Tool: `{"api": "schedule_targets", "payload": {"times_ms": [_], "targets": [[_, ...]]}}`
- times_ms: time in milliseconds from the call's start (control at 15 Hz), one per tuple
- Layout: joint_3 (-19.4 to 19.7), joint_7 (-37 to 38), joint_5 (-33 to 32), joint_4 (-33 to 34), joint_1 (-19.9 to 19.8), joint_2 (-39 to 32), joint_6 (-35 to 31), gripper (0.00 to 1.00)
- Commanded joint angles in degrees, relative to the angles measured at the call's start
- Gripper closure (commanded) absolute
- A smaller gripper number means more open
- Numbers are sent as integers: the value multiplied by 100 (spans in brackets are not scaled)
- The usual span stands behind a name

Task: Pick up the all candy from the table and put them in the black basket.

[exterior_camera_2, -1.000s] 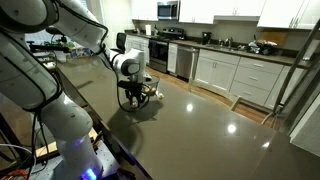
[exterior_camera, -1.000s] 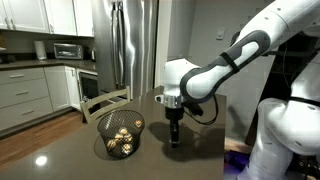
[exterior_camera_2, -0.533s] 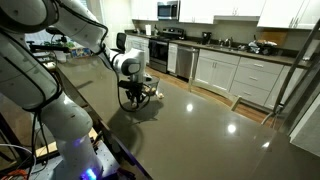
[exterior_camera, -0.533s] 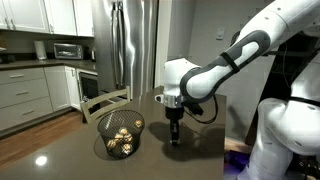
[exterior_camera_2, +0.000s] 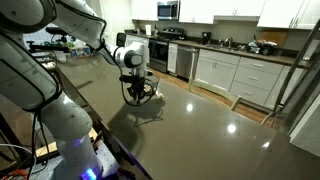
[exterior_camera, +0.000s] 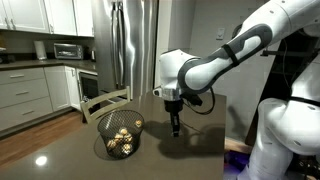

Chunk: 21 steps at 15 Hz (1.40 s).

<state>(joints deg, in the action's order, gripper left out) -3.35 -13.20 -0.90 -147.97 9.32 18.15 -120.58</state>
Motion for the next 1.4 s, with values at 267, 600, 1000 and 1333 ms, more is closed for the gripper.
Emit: {"api": "schedule_targets", "payload": {"times_ms": [267,600,1000,1333], "targets": [[-232,139,-398,730,-36,72,610,91],[-343,141,-550,1123,-24,60,846,91],[-437,102,-601,1370,22,83,759,91],[-453,23,-495,1393,101,195,376,91]]}}
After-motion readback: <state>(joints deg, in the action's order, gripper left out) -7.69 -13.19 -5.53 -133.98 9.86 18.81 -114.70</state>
